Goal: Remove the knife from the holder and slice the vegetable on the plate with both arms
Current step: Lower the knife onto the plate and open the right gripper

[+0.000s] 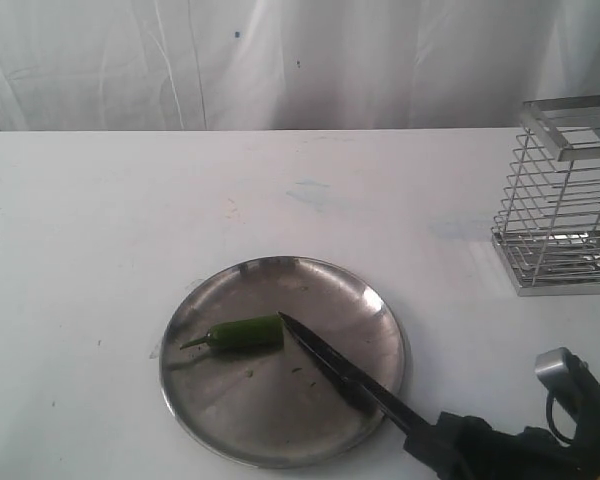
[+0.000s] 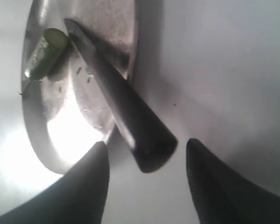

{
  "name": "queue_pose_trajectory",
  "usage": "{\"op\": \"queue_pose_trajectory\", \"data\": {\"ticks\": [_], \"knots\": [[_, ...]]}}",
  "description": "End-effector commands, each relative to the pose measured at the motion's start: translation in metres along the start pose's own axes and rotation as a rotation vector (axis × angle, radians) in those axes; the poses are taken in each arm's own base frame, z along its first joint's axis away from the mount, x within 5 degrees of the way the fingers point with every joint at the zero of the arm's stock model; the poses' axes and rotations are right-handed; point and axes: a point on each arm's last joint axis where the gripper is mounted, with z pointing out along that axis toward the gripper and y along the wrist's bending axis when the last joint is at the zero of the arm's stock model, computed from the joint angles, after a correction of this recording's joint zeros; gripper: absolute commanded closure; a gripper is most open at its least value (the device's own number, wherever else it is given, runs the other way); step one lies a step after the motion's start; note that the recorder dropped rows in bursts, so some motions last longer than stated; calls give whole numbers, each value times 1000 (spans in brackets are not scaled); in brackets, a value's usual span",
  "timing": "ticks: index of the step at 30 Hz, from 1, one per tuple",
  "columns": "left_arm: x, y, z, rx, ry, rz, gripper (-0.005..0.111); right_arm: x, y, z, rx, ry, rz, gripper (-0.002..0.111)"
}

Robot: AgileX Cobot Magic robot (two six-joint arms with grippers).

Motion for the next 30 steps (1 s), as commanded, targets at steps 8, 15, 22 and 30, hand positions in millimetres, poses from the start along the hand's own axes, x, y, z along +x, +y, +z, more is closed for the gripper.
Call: {"op": "queue_pose_trajectory", "data": {"ticks": [8, 15, 22, 30], "knots": [[1, -1, 0, 4, -6, 10, 107, 4, -7, -3, 77, 39, -26, 60], [1, -1, 0, 4, -6, 10, 107, 3, -4, -7, 68, 36, -62, 60], [1, -1, 0, 4, -6, 10, 107, 0, 7, -18, -1, -5, -97, 60], [1, -1, 0, 4, -6, 10, 107, -8, 28, -39, -179, -125, -124, 68]]}}
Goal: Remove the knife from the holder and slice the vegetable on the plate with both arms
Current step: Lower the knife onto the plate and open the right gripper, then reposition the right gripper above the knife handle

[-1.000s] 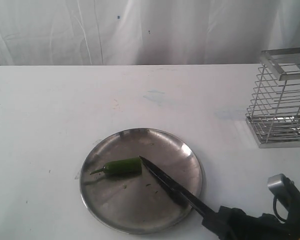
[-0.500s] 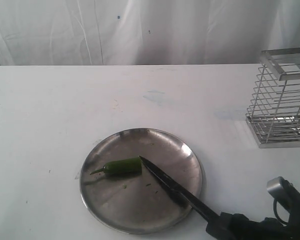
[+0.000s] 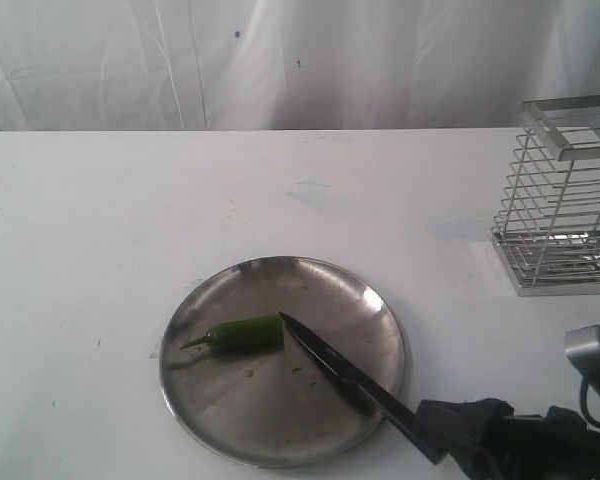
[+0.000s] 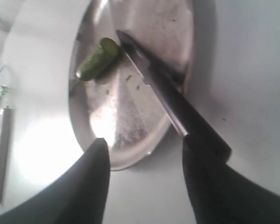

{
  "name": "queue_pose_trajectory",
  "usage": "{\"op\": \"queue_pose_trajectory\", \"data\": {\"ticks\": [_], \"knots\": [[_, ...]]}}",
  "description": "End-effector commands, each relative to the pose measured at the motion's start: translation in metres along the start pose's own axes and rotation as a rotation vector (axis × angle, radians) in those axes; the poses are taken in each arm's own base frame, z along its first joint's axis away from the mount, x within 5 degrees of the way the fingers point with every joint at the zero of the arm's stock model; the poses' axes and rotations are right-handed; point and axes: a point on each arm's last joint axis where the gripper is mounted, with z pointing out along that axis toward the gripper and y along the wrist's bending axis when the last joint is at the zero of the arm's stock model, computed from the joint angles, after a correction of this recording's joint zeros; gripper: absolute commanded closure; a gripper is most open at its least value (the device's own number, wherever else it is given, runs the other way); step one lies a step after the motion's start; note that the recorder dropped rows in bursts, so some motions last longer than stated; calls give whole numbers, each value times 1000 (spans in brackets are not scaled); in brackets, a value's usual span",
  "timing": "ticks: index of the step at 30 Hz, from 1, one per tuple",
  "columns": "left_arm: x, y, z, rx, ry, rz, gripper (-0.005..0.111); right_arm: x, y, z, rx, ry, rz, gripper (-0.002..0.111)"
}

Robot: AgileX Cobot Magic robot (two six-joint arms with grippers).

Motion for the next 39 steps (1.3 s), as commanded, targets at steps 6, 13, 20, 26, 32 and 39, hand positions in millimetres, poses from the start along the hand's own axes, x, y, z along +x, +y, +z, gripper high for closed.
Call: {"op": "queue_pose_trajectory", "data": {"ticks": [6, 13, 20, 26, 32, 39], "knots": [[1, -1, 0, 4, -6, 10, 107, -9, 20, -26, -149, -121, -79, 85], [1, -1, 0, 4, -6, 10, 107, -47, 41, -25, 185, -109, -504, 94], [1, -1, 0, 4, -6, 10, 107, -93, 80, -19, 413, -7, -764, 106], [1, -1, 0, 4, -6, 10, 107, -86, 85, -2, 429, 491, -817, 108], [1, -1, 0, 4, -6, 10, 107, -94, 77, 15, 187, 728, -621, 108], [1, -1, 0, 4, -6, 10, 107, -120, 68, 59, -167, 868, -504, 108]]}}
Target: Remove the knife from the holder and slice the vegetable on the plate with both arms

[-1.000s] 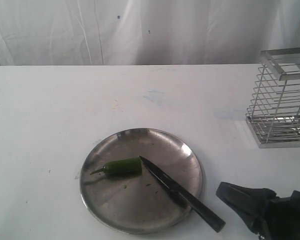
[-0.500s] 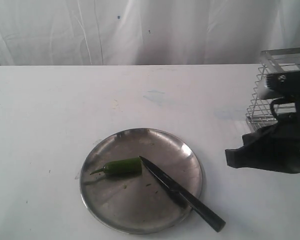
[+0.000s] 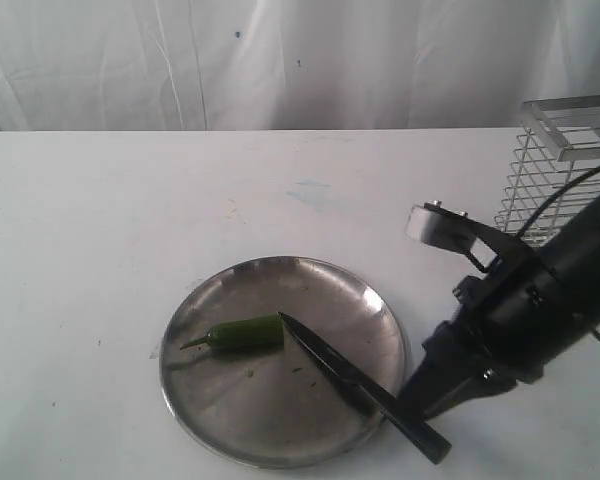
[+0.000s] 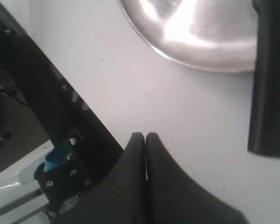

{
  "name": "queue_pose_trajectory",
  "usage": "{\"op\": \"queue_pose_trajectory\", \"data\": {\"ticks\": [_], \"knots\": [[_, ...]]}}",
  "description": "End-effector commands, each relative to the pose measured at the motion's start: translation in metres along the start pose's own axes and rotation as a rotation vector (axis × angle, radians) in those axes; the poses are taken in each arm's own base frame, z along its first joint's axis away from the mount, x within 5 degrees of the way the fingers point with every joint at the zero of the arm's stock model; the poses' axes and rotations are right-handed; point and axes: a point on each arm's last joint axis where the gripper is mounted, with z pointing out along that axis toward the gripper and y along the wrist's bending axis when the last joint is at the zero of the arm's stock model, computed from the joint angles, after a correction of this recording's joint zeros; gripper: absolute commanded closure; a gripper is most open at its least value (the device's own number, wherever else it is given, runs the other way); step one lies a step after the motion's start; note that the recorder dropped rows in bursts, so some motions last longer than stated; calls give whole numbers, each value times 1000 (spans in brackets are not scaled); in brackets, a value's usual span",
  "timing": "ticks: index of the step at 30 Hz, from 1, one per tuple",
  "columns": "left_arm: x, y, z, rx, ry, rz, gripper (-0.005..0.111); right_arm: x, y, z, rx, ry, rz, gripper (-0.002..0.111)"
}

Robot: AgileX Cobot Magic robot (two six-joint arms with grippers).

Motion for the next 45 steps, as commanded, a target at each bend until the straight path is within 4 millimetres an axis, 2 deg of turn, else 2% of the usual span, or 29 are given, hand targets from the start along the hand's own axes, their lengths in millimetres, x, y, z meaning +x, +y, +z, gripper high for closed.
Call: {"op": "queue_pose_trajectory", "data": {"ticks": [1, 4, 6, 10, 13, 16, 19, 25, 28, 35, 37, 45], "knots": [[1, -1, 0, 4, -6, 10, 107, -28, -30, -5, -61, -55, 0, 108], [1, -1, 0, 4, -6, 10, 107, -30, -66, -7, -69, -72, 53, 108], [1, -1, 0, 4, -6, 10, 107, -27, -75, -3, -77, -58, 70, 108], [1, -1, 0, 4, -6, 10, 107, -11, -82, 5, -31, 51, -69, 104], [1, -1, 0, 4, -6, 10, 107, -12, -80, 8, -59, 0, -29, 104], [1, -1, 0, 4, -6, 10, 107, -14, -86, 8, 2, -29, -27, 104], [1, -1, 0, 4, -6, 10, 107, -13, -90, 8, 47, -17, -40, 104], [1, -1, 0, 4, -6, 10, 107, -14, -89, 9, 31, -32, -9, 103], [1, -1, 0, 4, -6, 10, 107, -12, -91, 14, -11, -4, 6, 94], [1, -1, 0, 4, -6, 10, 107, -10, -107, 33, -78, 43, 176, 55], [1, -1, 0, 4, -6, 10, 107, -10, -111, 35, -59, 43, 181, 50], [1, -1, 0, 4, -6, 10, 107, -6, -117, 45, -107, 84, 214, 50]]}}
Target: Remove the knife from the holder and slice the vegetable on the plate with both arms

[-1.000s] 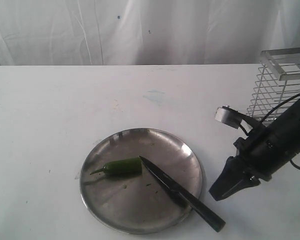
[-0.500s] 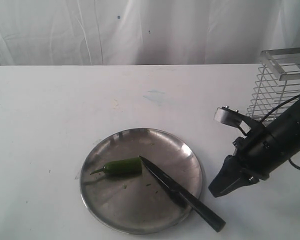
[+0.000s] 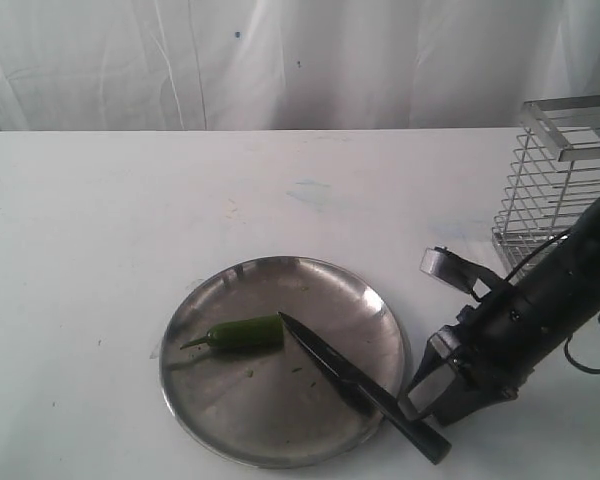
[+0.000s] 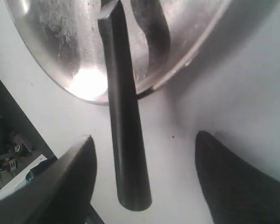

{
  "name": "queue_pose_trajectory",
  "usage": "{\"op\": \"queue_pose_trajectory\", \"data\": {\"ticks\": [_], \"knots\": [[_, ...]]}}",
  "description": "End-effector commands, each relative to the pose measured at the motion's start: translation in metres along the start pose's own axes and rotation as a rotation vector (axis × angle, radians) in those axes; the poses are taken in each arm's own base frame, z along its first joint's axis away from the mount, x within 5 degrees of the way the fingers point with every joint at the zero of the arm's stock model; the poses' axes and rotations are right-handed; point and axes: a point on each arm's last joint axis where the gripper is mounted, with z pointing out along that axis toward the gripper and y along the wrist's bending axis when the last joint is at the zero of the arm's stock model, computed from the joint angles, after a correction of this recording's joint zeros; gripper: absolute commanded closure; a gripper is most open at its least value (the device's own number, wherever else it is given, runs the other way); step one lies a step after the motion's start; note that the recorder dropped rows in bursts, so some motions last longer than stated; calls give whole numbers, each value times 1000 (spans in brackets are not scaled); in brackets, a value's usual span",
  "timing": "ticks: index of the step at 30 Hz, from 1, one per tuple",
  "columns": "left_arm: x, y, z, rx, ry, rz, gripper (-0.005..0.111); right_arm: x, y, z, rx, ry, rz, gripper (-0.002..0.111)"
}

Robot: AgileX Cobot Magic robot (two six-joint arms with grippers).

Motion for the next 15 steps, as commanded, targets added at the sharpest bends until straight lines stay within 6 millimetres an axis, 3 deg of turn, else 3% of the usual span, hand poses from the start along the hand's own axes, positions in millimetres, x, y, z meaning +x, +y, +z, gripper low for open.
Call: {"op": "queue_pose_trajectory", "data": {"ticks": [1, 15], "knots": [[1, -1, 0, 4, -6, 10, 107, 2, -3, 4, -54, 24, 27, 50], [1, -1, 0, 4, -6, 10, 107, 1, -9, 23, -181, 48, 25, 50]]}}
